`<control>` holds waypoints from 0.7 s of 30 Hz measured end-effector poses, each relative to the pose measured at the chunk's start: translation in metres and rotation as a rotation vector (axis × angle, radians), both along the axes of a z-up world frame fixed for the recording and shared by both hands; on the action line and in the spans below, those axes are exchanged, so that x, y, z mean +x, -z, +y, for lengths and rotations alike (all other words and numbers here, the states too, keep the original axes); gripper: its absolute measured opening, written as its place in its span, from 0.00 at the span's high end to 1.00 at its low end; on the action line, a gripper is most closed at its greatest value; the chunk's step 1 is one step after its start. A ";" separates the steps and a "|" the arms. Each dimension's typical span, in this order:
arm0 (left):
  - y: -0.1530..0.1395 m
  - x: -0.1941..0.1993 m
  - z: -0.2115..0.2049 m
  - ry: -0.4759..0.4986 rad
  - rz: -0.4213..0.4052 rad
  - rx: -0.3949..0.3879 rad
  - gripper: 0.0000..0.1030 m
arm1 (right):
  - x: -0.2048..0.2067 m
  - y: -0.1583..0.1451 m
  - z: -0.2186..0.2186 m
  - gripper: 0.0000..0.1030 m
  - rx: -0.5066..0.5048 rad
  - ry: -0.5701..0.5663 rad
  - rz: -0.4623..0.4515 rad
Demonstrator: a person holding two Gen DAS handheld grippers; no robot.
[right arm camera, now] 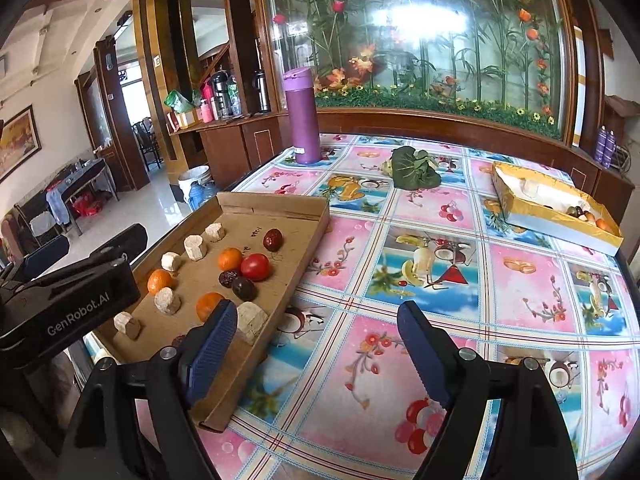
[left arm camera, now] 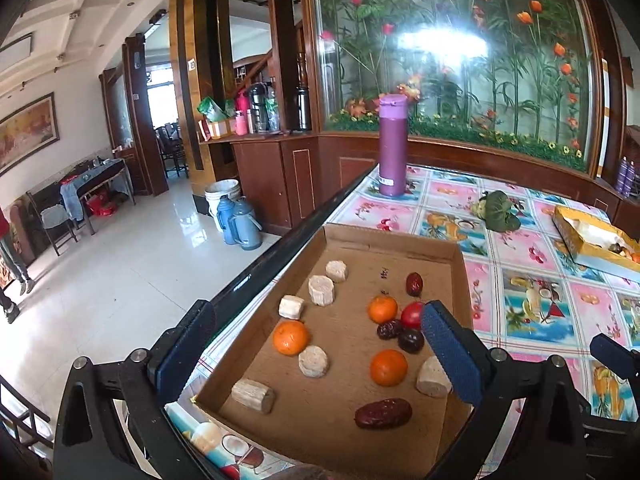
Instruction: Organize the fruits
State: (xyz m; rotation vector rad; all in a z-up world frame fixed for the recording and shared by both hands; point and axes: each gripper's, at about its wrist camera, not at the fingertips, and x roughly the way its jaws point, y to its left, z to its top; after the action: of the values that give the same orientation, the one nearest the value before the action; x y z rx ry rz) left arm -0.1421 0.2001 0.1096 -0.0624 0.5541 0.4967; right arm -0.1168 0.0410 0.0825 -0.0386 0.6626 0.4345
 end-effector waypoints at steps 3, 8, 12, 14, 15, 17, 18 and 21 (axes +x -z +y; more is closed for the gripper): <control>0.003 0.002 0.001 0.013 0.014 -0.012 0.00 | 0.002 0.003 0.001 0.16 0.002 0.004 0.018; 0.009 0.007 0.003 0.031 0.038 -0.035 0.00 | 0.003 0.007 0.006 0.16 -0.010 0.004 0.032; 0.013 0.009 0.006 0.040 0.053 -0.051 0.00 | 0.003 0.009 0.012 0.16 -0.025 -0.001 0.035; 0.015 0.011 0.009 0.041 0.058 -0.060 0.00 | 0.003 0.010 0.013 0.16 -0.030 -0.003 0.040; 0.016 0.011 0.009 0.042 0.060 -0.062 0.00 | 0.003 0.011 0.014 0.16 -0.032 -0.003 0.043; 0.017 0.012 0.011 0.044 0.066 -0.067 0.00 | 0.005 0.013 0.016 0.16 -0.034 -0.002 0.048; 0.018 0.013 0.011 0.045 0.069 -0.070 0.00 | 0.005 0.013 0.016 0.16 -0.035 -0.001 0.050; 0.021 0.014 0.012 0.051 0.077 -0.077 0.00 | 0.007 0.015 0.017 0.16 -0.035 0.002 0.058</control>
State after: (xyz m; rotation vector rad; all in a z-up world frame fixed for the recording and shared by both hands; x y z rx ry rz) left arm -0.1283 0.2123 0.0885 -0.1025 0.6489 0.4294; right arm -0.1102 0.0577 0.0676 -0.0587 0.7274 0.4233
